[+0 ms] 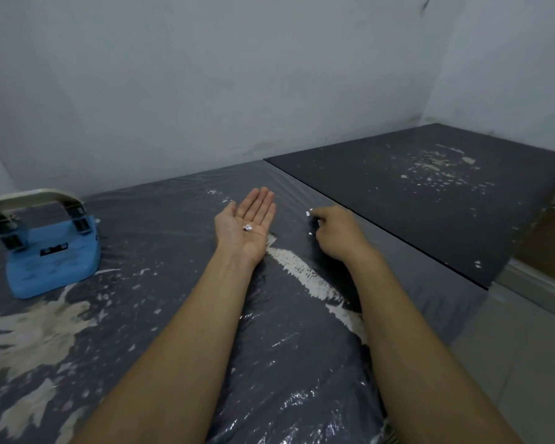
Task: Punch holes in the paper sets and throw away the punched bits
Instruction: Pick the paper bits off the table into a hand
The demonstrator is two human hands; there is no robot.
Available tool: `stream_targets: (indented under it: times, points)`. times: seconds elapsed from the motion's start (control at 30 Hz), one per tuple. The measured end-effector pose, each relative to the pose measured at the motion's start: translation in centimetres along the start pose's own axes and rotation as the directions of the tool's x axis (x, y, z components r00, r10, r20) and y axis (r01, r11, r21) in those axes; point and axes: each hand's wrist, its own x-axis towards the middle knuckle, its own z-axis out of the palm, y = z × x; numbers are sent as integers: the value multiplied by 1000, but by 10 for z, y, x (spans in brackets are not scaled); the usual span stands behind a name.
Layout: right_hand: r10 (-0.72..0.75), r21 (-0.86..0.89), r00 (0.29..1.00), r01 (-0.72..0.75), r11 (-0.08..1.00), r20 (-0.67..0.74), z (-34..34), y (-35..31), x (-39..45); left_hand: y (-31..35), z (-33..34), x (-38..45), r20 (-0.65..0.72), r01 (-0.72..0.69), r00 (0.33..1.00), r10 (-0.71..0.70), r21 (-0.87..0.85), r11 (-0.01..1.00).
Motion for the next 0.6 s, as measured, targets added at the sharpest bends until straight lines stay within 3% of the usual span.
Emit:
stream_targets:
  times: [0.2,0.27,0.33,0.47,0.53,0.6]
  points:
    - [-5,68,987,16,998,-159,-2,1,2,-1,-1,2,-3,-3,1000,3,19,1000]
    - [-24,-23,1000,24,999,12,0,-3,1,-2,-1,2,2,0,1000,0,23,1000]
    - [-55,-203,969,106,974,242,6,-8,-2,-2,-1,2,9,-1,1000,1,26,1000]
    - [-112,-261,913,226,938,391,10,-19,-7,-2,-2,3,11,-2,1000,2,27,1000]
    - [-133,-196,935,206,959,329,4,-21,-9,-1,-2,3,17,-5,1000,4,31,1000]
    - [-165,-81,977,177,981,137,-3,-16,-7,0,-2,4,17,-3,1000,2,34,999]
